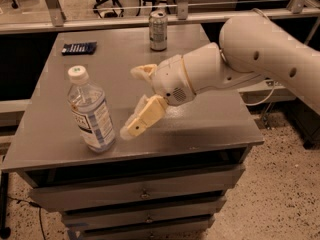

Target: Knock blue plastic bottle over

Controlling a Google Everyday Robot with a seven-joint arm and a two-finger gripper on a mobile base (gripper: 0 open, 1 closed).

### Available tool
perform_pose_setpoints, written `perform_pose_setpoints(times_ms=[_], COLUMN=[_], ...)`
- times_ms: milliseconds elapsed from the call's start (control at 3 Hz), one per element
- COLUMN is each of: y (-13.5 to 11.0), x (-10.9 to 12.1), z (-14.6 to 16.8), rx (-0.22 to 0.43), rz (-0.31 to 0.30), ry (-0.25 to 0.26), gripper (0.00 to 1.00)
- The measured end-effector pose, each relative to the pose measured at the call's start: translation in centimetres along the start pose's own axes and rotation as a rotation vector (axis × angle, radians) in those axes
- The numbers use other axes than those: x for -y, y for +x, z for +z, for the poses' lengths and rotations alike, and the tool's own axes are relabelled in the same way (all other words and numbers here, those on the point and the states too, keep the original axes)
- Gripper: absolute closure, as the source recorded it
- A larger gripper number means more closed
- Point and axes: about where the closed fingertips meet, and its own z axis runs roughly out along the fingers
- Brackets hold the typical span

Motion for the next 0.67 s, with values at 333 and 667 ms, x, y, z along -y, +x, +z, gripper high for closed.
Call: perform_pose_setpoints(times_ms=[333,667], y=[0.6,0.4], x=[-0.3,-1.3], z=[2.3,4.9], rx=[0.041,0.104], rz=[0.005,0.019], ry=[-0.038,-0.092], gripper=[0.0,0.0])
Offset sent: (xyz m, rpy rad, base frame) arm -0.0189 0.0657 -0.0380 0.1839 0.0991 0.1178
